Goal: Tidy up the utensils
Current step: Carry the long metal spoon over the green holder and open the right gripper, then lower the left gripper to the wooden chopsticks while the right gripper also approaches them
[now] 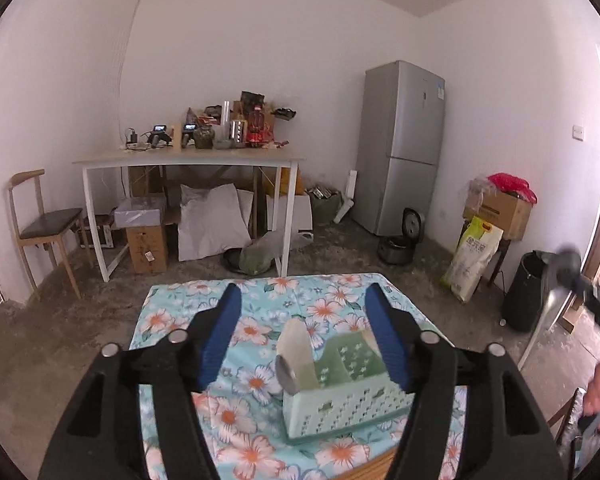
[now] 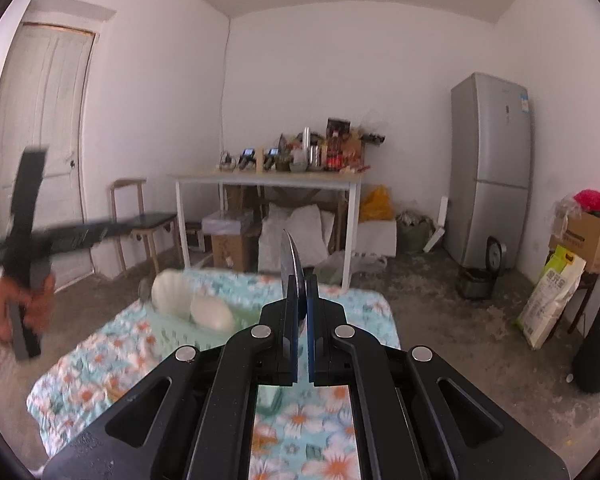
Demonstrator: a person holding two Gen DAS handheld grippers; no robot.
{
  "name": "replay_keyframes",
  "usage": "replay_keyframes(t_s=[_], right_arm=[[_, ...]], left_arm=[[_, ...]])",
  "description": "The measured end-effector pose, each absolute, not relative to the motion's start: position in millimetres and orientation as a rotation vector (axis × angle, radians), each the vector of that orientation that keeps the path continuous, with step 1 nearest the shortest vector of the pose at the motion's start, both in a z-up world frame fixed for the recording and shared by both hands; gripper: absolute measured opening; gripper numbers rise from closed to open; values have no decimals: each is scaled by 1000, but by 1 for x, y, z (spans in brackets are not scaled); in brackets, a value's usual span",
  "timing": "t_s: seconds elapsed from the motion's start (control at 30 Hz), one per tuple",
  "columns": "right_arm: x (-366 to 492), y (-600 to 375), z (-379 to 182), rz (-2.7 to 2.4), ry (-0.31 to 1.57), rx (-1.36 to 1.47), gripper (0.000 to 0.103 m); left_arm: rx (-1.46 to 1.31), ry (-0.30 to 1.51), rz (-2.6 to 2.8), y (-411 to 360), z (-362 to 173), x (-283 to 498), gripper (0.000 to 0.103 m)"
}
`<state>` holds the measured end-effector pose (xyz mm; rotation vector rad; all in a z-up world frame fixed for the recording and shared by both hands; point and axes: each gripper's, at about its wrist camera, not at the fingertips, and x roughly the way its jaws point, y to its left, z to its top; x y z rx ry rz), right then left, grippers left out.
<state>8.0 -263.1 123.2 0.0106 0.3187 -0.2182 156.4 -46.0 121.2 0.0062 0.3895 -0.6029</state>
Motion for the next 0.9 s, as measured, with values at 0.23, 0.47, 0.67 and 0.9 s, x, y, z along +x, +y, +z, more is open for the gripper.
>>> replay_keyframes(t_s=[0.23,0.47,0.67,0.9], right_arm=[[33,-270,145,-234,233,15,2],[73,-270,131,-238,217,-2,2],[109,-259,96,-229,285,-46,2],[133,-256,59,-145,469,5,19]], left_arm=[[-12,499,-600,-30,65,123,77],[10,604,-595,-31,18,98,83],[-7,666,-610,-33,-4,92,84],[-32,689,-604,-31,-14,96,85]])
